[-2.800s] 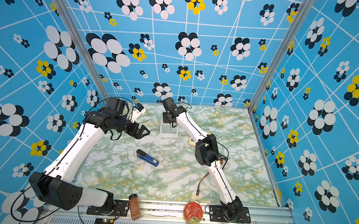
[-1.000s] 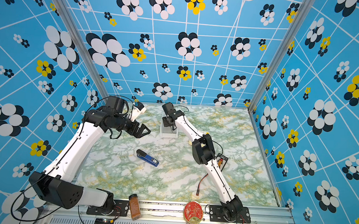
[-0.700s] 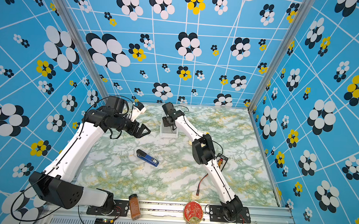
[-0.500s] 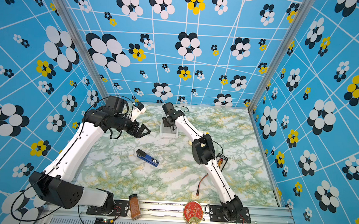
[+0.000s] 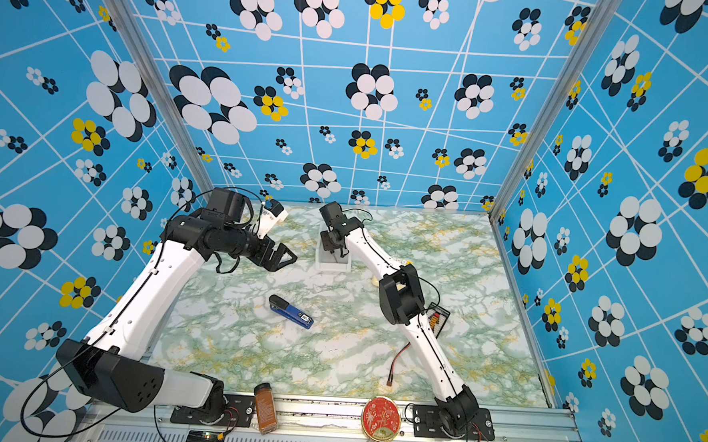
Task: Put the screwdriver in the bin
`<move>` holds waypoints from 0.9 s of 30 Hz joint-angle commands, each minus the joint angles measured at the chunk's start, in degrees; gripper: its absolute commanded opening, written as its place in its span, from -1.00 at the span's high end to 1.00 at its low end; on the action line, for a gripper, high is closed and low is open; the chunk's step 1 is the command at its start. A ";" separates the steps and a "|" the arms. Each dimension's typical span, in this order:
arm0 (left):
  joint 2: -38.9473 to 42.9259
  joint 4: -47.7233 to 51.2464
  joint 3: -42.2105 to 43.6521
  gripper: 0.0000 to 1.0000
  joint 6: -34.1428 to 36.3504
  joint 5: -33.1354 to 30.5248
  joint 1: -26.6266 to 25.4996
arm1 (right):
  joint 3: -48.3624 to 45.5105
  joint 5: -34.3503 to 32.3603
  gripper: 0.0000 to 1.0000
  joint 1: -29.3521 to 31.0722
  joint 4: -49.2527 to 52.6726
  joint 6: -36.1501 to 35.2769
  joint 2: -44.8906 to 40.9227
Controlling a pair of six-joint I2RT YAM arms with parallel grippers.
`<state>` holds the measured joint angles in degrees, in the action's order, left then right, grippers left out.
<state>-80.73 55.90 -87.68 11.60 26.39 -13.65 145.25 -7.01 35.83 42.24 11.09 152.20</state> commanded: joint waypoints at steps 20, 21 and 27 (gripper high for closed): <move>-0.57 -3.50 1.91 -0.99 -3.84 -5.61 -0.14 | -46.66 -3.14 0.21 -0.22 -13.40 8.20 -46.62; -0.48 -4.08 2.25 -0.99 -4.24 -6.75 -0.06 | -51.02 -3.37 0.20 -0.33 -15.45 8.75 -49.56; 0.89 -7.78 5.45 -0.98 -7.54 -11.17 1.81 | -70.05 -7.06 0.13 -1.23 -22.01 9.05 -61.37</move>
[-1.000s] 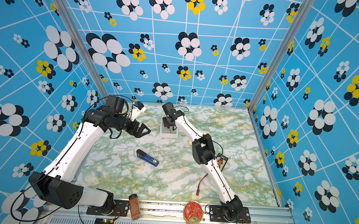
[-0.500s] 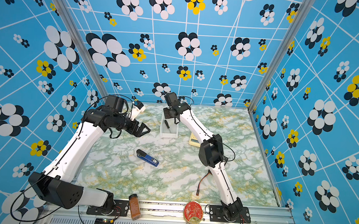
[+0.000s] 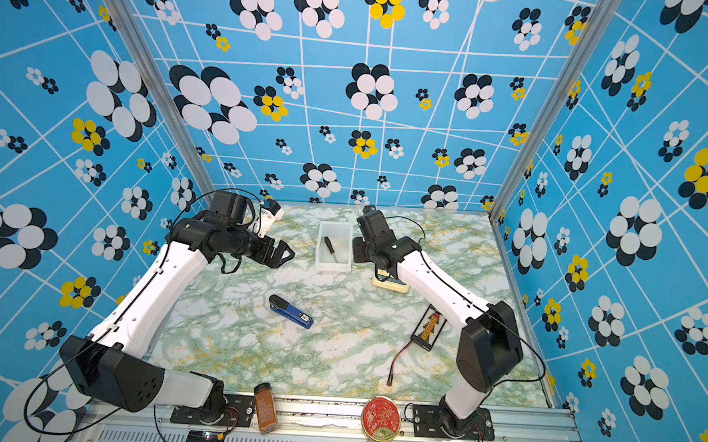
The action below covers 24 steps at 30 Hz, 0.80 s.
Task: Put the screwdriver in the bin
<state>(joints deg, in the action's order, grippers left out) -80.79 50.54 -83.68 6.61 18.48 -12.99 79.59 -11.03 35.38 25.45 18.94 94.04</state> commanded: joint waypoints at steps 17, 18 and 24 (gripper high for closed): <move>1.65 -16.24 13.73 -0.98 -11.18 -9.73 12.24 | -22.55 -11.06 -0.14 -8.05 -20.02 -1.00 -15.63; 1.63 -17.21 14.65 -0.98 -11.18 -9.94 12.26 | -22.97 -11.11 -0.14 -9.02 -21.30 -1.40 -15.28; -0.13 -23.11 17.62 -0.99 -13.49 -14.23 12.38 | -23.57 -8.62 -0.36 -14.54 -26.02 -1.59 -12.37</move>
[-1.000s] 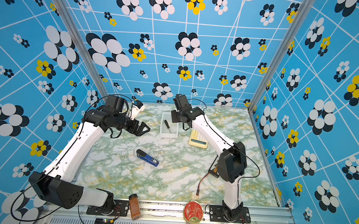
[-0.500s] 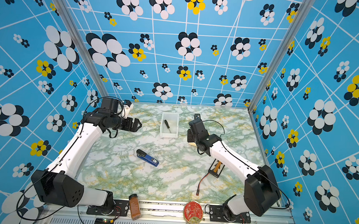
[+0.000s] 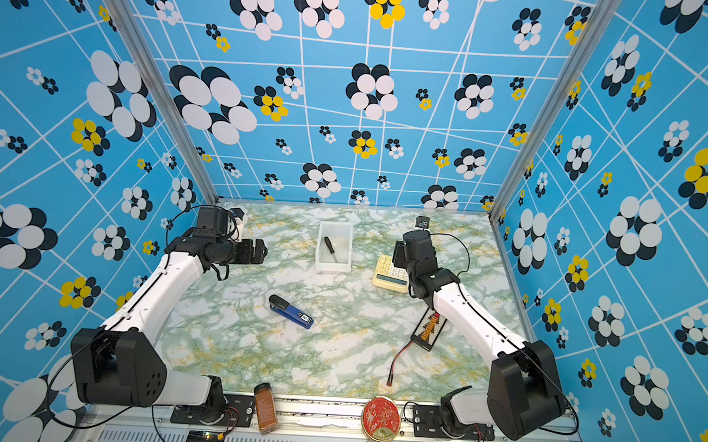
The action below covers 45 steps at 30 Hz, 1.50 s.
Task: Put the screwdriver in the bin
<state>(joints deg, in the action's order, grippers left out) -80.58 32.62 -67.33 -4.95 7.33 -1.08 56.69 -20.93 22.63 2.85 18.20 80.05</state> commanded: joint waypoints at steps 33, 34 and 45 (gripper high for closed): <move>-0.31 -89.04 51.17 -0.98 1.71 -8.75 2.22 | -25.61 -1.08 -0.53 -12.25 -29.54 -14.32 -12.92; -1.67 -91.16 51.64 -0.98 1.66 -8.70 2.22 | -26.74 -1.50 -0.53 -12.27 -30.36 -14.95 -13.70; -9.51 -104.93 54.96 -0.98 3.03 -10.72 0.73 | -39.86 -2.49 -0.53 -14.29 -41.65 -16.04 -15.52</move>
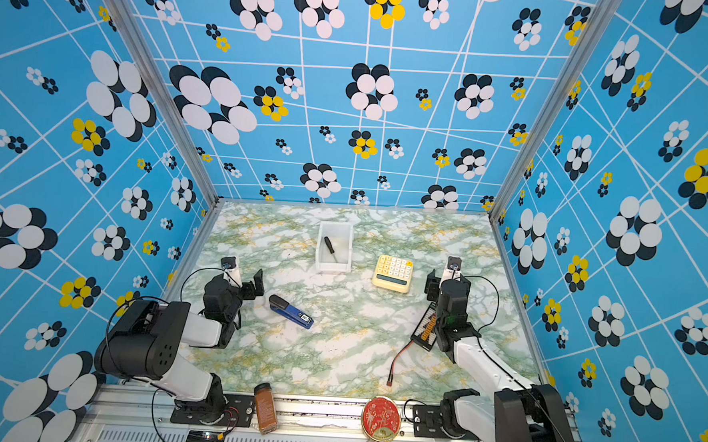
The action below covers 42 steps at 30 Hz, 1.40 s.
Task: Put the screwdriver in the bin
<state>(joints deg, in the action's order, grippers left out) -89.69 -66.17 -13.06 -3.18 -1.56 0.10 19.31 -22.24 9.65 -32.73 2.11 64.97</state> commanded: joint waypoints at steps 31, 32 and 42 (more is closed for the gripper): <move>0.15 -3.72 -0.06 -0.98 0.06 -3.69 -0.22 | 3.12 13.81 -0.98 -8.88 -18.07 -0.09 23.51; -0.08 -5.23 0.66 -0.99 0.02 -3.87 -0.25 | 3.11 13.83 -0.98 -8.86 -18.11 -0.09 23.52; -2.00 -13.75 4.14 -0.98 -0.59 -5.09 -0.12 | 3.09 13.91 -0.99 -8.86 -18.07 -0.09 23.54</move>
<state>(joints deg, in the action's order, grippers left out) -91.09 -75.96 -9.43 -3.42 -5.54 -0.12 21.89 -9.02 0.93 -51.37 1.72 88.79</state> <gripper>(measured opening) 0.992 0.991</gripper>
